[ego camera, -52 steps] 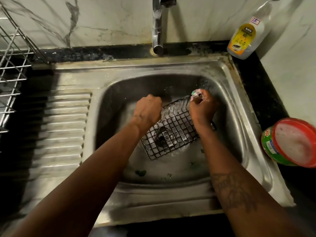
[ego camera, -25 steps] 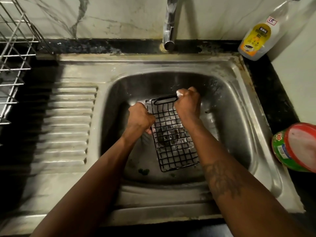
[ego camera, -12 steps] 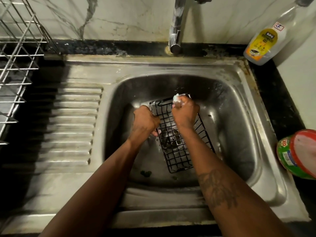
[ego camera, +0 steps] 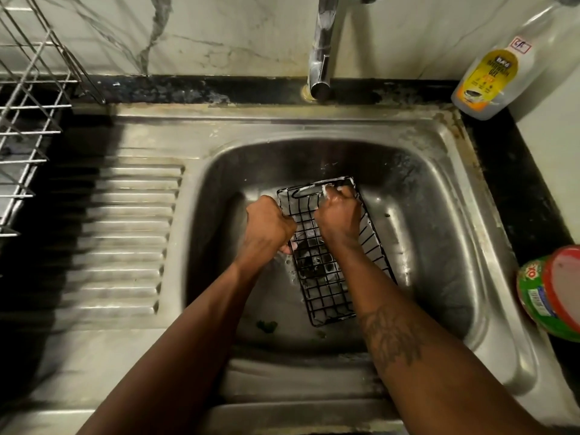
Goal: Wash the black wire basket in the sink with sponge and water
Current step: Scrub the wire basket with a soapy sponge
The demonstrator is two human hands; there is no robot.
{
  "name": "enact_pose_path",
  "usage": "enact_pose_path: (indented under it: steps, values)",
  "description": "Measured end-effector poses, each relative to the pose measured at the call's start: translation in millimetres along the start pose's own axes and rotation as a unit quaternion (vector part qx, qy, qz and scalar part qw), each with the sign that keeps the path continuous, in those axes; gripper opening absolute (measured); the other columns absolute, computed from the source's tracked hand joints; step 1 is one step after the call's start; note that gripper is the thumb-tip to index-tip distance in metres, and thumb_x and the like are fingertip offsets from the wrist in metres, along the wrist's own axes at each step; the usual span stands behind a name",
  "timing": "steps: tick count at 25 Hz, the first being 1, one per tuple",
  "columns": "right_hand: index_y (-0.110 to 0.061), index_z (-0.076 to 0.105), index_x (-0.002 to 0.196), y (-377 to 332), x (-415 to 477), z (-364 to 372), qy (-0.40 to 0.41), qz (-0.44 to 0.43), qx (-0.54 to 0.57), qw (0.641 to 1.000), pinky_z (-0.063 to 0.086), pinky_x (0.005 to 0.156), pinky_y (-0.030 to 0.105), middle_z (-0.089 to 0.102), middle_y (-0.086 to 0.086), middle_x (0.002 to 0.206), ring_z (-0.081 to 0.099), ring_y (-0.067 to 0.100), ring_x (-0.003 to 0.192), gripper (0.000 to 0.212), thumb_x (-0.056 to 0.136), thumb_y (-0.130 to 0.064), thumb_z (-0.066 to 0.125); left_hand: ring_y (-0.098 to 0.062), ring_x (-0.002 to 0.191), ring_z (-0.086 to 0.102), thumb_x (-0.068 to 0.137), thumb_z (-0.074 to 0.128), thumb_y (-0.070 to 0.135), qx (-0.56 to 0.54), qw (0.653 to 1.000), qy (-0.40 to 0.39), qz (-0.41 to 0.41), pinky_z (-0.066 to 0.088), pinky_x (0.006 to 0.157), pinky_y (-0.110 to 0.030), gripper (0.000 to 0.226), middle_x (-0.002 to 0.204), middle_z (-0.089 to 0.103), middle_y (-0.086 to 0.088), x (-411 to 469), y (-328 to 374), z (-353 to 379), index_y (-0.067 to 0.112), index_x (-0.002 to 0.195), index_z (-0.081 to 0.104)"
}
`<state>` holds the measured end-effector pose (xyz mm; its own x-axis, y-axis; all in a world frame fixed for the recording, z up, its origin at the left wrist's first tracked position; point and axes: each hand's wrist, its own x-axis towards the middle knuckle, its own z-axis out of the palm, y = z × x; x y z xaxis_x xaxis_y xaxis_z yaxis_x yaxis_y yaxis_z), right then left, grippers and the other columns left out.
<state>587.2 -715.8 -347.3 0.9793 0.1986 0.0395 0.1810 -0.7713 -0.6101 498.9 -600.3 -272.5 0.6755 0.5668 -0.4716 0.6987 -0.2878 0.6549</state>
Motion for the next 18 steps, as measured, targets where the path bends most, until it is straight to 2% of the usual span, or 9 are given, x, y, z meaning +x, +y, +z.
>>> enact_pose_path:
  steps: [2,4,6,8,10,12,14,16,18]
  values:
    - [-0.010,0.073,0.109,-9,5,6,-0.069,-0.044,-0.052,0.995,0.048,0.070,0.024,0.065,0.010,0.109,0.063,0.022,0.090,0.022,0.091,-0.009,0.061,-0.018,0.043,0.068,0.087,0.068,0.002,-0.009,1.000,-0.006,-0.005,0.054,0.039,-0.025,0.013,0.058,0.068,-0.012,-1,2,0,0.001,0.074,0.066]
    - [-0.013,0.070,0.080,-33,2,11,-0.131,-0.050,-0.007,0.990,0.041,0.063,0.024,0.067,0.009,0.083,0.059,0.021,0.076,0.013,0.090,-0.009,0.062,-0.021,0.046,0.070,0.088,0.071,0.006,-0.017,1.000,-0.013,0.004,0.058,0.044,-0.031,0.013,0.061,0.070,-0.014,-2,3,-2,-0.001,0.077,0.067]
    - [-0.016,0.063,0.068,-53,4,10,-0.145,0.138,0.277,0.940,0.050,0.060,0.023,0.063,0.003,0.067,0.061,0.017,0.065,0.028,0.089,0.002,0.061,-0.022,0.048,0.070,0.087,0.071,0.007,-0.020,1.000,-0.004,0.002,0.061,0.048,-0.035,0.013,0.065,0.071,-0.017,-1,3,-5,0.000,0.078,0.065]
    - [-0.005,0.062,0.078,-63,6,-3,-0.101,0.362,0.611,0.696,0.058,0.060,0.023,0.063,0.008,0.079,0.063,0.016,0.069,0.026,0.093,0.013,0.053,-0.023,0.049,0.071,0.085,0.068,0.003,-0.018,1.000,0.007,-0.001,0.062,0.051,-0.039,0.010,0.064,0.071,-0.018,4,1,-4,-0.001,0.076,0.066]
    - [0.003,0.059,0.084,-56,15,-19,-0.001,0.452,0.769,0.451,0.060,0.064,0.021,0.060,0.016,0.085,0.063,0.019,0.071,0.024,0.096,0.017,0.044,-0.023,0.050,0.071,0.081,0.067,0.003,-0.012,1.000,0.017,-0.008,0.062,0.054,-0.043,0.009,0.060,0.070,-0.017,9,0,-2,-0.002,0.074,0.068]
    - [0.005,0.058,0.084,-42,32,-34,0.074,0.464,0.805,0.362,0.057,0.082,0.017,0.058,0.018,0.082,0.061,0.020,0.068,0.028,0.096,0.020,0.037,-0.023,0.052,0.072,0.075,0.067,0.005,-0.010,1.000,0.023,-0.012,0.062,0.054,-0.047,0.008,0.059,0.070,-0.016,13,-2,1,-0.002,0.072,0.069]
    - [0.006,0.056,0.081,-35,37,-35,0.074,0.452,0.796,0.397,0.057,0.083,0.018,0.058,0.017,0.081,0.060,0.020,0.069,0.028,0.094,0.022,0.036,-0.023,0.054,0.072,0.076,0.067,0.003,-0.003,1.000,0.026,-0.008,0.062,0.054,-0.047,0.007,0.059,0.070,-0.016,13,-3,1,-0.002,0.071,0.069]
    - [0.003,0.058,0.080,-37,29,-21,0.029,0.441,0.752,0.489,0.059,0.066,0.018,0.062,0.013,0.076,0.061,0.018,0.069,0.025,0.092,0.020,0.044,-0.023,0.054,0.072,0.077,0.066,0.001,-0.005,1.000,0.028,-0.001,0.062,0.055,-0.045,0.007,0.059,0.070,-0.015,12,-2,2,-0.003,0.072,0.069]
    - [-0.002,0.063,0.082,-46,20,-2,-0.037,0.405,0.613,0.677,0.055,0.056,0.016,0.067,0.004,0.061,0.062,0.014,0.065,0.019,0.090,0.013,0.055,-0.023,0.053,0.072,0.078,0.067,0.003,-0.008,1.000,0.026,0.003,0.062,0.053,-0.045,0.008,0.060,0.070,-0.015,9,1,1,-0.003,0.075,0.069]
